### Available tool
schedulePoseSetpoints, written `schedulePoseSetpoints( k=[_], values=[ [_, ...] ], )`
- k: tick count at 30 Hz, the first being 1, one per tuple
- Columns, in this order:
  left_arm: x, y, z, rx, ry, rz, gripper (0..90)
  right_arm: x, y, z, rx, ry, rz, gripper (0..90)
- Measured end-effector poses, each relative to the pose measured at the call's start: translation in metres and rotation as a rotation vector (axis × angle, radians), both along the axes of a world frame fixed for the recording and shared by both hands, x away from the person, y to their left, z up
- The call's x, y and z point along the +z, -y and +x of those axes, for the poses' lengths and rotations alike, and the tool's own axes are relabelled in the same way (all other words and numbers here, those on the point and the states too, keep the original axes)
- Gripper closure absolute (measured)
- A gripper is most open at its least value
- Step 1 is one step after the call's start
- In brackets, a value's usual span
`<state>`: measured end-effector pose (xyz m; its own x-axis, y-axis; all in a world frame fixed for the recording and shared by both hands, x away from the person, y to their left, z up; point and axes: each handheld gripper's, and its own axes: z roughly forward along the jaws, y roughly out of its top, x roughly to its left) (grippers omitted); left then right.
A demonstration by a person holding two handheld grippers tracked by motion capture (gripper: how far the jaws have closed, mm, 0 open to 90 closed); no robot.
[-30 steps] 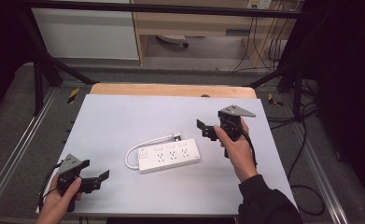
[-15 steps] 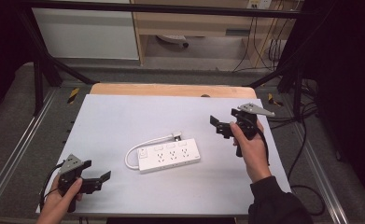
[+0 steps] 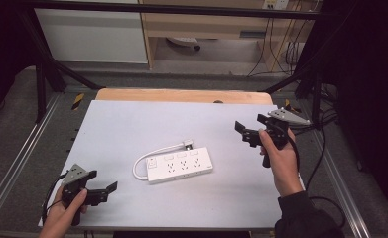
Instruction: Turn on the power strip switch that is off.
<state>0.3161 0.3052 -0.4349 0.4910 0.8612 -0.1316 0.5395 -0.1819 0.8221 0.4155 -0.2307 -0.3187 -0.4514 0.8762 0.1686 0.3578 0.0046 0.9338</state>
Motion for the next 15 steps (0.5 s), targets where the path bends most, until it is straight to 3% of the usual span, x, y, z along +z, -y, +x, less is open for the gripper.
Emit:
schedulePoseSetpoints(
  k=[3,15],
  values=[
    [0.000,0.000,0.000,0.004,-0.001,-0.002,7.2,0.001,0.004,-0.004,-0.009,0.009,-0.027,7.8],
    [0.000,0.000,0.000,0.013,-0.004,-0.001,7.2,-0.001,0.028,-0.025,-0.043,0.014,-0.029,9.1]
  ],
)
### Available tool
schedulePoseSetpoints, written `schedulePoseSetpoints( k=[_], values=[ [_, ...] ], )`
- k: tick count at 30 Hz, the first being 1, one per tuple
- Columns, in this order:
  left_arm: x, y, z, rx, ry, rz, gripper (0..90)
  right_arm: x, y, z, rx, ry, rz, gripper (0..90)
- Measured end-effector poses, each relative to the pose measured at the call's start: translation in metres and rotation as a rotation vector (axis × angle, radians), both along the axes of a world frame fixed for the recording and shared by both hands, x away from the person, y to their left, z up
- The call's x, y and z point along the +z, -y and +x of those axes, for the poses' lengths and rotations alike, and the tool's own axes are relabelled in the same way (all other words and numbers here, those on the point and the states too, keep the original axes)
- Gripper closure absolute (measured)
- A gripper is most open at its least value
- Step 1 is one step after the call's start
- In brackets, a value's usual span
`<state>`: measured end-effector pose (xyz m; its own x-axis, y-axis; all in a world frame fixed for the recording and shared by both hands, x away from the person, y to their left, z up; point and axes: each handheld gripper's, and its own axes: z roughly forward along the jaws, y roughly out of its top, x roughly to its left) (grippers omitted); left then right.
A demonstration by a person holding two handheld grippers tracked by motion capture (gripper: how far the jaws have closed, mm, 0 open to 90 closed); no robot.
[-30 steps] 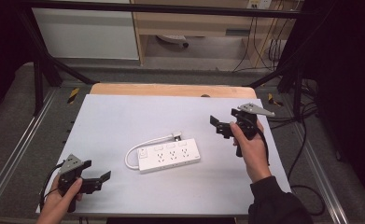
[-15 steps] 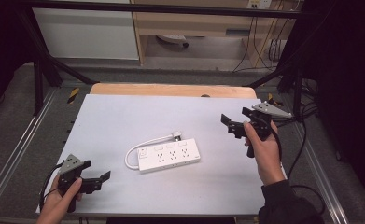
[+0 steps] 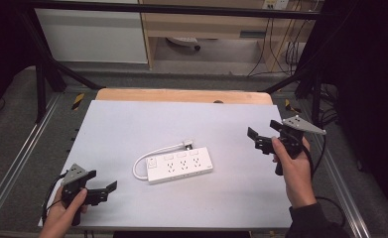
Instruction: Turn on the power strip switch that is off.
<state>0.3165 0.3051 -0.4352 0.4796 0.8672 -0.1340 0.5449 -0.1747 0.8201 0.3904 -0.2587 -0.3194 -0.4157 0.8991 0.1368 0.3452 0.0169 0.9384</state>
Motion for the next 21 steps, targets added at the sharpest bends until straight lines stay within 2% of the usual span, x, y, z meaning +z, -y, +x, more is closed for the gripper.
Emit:
schedulePoseSetpoints(
  k=[4,13,17,21],
  values=[
    [0.000,-0.001,0.000,0.005,0.001,-0.005,7.2,-0.004,0.010,-0.006,-0.012,0.002,-0.016,9.7],
    [0.000,-0.002,0.000,0.013,0.001,-0.007,7.2,-0.027,0.034,-0.018,-0.048,-0.007,-0.016,9.1],
    [0.000,-0.003,0.000,0.022,0.001,-0.011,7.2,-0.036,0.041,-0.023,-0.026,-0.018,-0.013,10.5],
    [0.001,-0.003,0.000,0.021,0.003,-0.012,7.2,-0.046,0.047,-0.028,-0.032,-0.020,-0.004,10.0]
  ],
)
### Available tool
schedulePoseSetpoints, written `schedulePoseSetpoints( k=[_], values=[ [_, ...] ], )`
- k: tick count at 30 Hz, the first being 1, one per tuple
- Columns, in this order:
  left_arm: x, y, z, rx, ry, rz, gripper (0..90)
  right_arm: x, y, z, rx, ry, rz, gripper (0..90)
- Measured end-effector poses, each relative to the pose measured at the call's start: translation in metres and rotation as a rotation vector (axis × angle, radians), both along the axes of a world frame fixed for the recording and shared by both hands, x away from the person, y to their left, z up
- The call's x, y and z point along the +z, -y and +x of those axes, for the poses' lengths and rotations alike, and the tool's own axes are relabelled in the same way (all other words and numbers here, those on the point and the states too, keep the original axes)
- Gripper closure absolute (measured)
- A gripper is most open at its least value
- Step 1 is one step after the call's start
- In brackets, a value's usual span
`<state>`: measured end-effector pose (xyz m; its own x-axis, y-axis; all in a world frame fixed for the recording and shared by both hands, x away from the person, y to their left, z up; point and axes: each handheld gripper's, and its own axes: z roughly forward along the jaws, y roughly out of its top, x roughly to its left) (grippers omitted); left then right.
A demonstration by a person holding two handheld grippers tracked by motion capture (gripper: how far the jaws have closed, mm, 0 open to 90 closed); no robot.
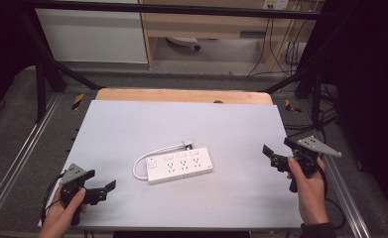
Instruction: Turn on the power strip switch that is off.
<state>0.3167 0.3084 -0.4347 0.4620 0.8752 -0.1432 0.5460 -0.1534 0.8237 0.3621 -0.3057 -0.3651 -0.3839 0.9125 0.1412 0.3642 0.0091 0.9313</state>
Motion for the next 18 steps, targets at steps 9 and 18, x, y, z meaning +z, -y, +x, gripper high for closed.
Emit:
schedulePoseSetpoints(
  k=[9,18],
  values=[
    [0.000,0.000,0.000,0.003,0.002,0.000,7.2,-0.025,0.007,-0.009,-0.017,-0.019,0.003,6.9],
    [0.001,0.000,-0.001,0.002,0.005,0.000,7.2,-0.043,0.005,-0.016,-0.018,-0.030,-0.010,5.8]
  ],
)
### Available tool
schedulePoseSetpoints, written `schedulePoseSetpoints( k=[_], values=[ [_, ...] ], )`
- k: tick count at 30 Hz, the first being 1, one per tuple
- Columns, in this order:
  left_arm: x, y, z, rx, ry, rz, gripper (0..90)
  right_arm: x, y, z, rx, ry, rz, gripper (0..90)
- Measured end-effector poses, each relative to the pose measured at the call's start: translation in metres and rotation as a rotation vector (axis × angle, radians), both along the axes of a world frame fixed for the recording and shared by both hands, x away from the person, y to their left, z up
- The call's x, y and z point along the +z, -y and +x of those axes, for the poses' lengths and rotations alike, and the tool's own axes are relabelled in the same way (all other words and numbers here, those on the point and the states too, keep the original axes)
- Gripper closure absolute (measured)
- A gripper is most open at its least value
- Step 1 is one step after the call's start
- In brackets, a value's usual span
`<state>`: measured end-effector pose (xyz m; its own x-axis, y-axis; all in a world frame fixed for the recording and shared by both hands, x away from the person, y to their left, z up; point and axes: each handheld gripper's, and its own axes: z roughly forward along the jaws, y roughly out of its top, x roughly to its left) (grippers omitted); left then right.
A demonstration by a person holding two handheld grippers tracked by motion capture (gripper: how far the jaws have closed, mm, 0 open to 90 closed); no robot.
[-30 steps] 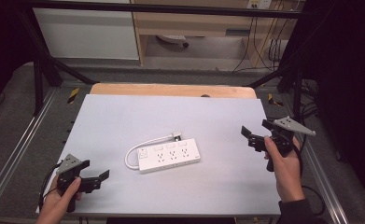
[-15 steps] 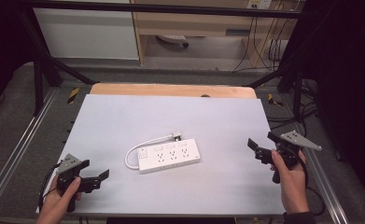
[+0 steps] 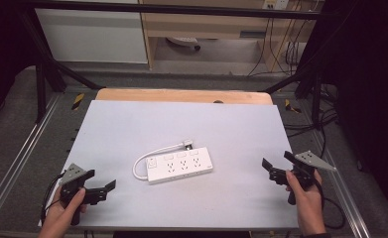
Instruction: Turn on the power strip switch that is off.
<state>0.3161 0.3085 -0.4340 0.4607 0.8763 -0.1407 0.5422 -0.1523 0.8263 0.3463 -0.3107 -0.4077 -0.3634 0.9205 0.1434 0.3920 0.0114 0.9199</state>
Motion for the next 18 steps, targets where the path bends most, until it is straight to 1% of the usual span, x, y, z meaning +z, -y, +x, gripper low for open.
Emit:
schedulePoseSetpoints(
  k=[4,9,11,14,17,18],
  values=[
    [0.000,-0.001,0.000,-0.001,0.000,-0.001,7.2,-0.008,-0.002,-0.003,-0.004,-0.007,-0.004,5.3],
    [0.000,-0.001,0.000,-0.002,0.004,-0.001,7.2,-0.017,-0.007,-0.006,0.017,-0.026,-0.021,4.0],
    [0.001,-0.001,0.000,-0.002,0.004,0.000,7.2,-0.022,-0.010,-0.007,0.032,-0.047,-0.024,3.7],
    [0.001,0.000,0.000,-0.005,0.006,0.002,7.2,-0.029,-0.016,-0.008,0.044,-0.090,-0.050,3.7],
    [0.001,0.000,0.000,-0.008,0.006,0.004,7.2,-0.038,-0.023,-0.005,0.046,-0.158,-0.100,4.7],
    [0.001,0.000,0.000,-0.008,0.008,0.005,7.2,-0.040,-0.025,-0.004,0.045,-0.170,-0.127,5.0]
  ],
)
